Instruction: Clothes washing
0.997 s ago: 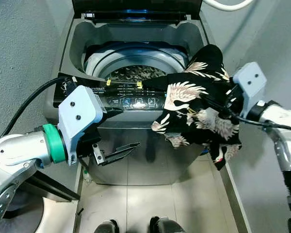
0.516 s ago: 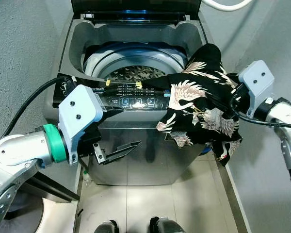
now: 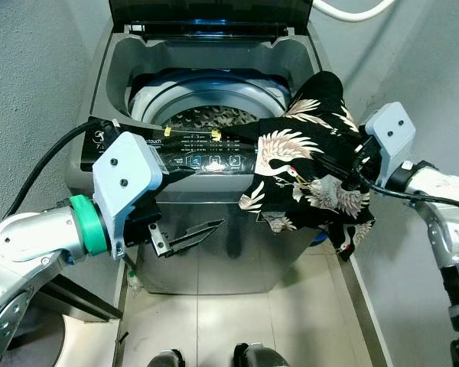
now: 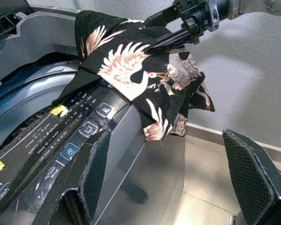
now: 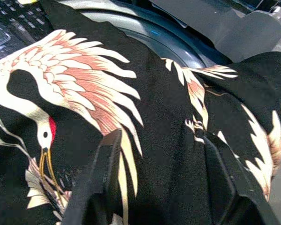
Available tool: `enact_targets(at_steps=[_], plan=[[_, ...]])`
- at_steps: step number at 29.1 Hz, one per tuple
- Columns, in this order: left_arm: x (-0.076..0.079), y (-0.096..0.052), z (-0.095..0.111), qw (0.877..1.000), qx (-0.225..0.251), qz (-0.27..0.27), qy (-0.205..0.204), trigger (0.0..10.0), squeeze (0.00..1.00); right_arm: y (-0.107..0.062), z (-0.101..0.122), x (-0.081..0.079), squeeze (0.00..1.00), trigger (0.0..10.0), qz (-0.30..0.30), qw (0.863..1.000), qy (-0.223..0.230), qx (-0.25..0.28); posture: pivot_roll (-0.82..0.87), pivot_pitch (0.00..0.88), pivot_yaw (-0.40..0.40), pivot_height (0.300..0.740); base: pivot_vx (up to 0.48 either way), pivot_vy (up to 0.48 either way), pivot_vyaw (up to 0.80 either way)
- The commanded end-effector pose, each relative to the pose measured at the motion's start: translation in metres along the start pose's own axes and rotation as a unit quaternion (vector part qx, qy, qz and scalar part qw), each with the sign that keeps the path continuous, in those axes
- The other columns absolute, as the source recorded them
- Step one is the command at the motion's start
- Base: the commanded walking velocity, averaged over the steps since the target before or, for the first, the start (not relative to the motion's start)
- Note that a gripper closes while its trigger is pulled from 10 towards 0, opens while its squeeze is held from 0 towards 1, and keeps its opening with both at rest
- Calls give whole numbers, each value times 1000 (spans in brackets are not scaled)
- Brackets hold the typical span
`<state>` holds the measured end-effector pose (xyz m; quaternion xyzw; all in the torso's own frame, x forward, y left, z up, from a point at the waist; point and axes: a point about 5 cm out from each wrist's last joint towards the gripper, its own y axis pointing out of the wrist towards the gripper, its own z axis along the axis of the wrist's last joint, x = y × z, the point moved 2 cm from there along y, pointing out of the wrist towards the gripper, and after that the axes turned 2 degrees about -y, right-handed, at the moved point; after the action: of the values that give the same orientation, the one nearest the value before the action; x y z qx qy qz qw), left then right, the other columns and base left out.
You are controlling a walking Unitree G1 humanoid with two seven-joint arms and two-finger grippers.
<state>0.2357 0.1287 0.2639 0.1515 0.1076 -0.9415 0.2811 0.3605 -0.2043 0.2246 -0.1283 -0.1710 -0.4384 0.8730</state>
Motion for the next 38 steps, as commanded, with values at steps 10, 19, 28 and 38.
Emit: enact_targets(at_steps=[10, 19, 28, 38], plan=[[5, 1, -2, 1000, 3, -2, -1, 10000, 0, 12, -2, -10, 0, 0, 9, 998, 54, 11, 42, 115, 25, 740, 0, 0, 0], [-13, 20, -25, 998, -5, 33, -55, 10000, 0, 44, 88, -12, 0, 0, 32, 982, 76, 172, 36, 126, 22, 740, 0, 0, 0], [-47, 51, -19, 999, 8, 40, 19, 10000, 0, 72, 188, -27, 0, 10000, 93, 937, 106, 320, 26, 132, 3, 740, 0, 0, 0], [-111, 68, 13, 990, 73, 102, 68, 10000, 0, 68, 263, -67, 0, 10000, 257, 854, 166, 420, 7, 135, -25, 740, 0, 0, 0]])
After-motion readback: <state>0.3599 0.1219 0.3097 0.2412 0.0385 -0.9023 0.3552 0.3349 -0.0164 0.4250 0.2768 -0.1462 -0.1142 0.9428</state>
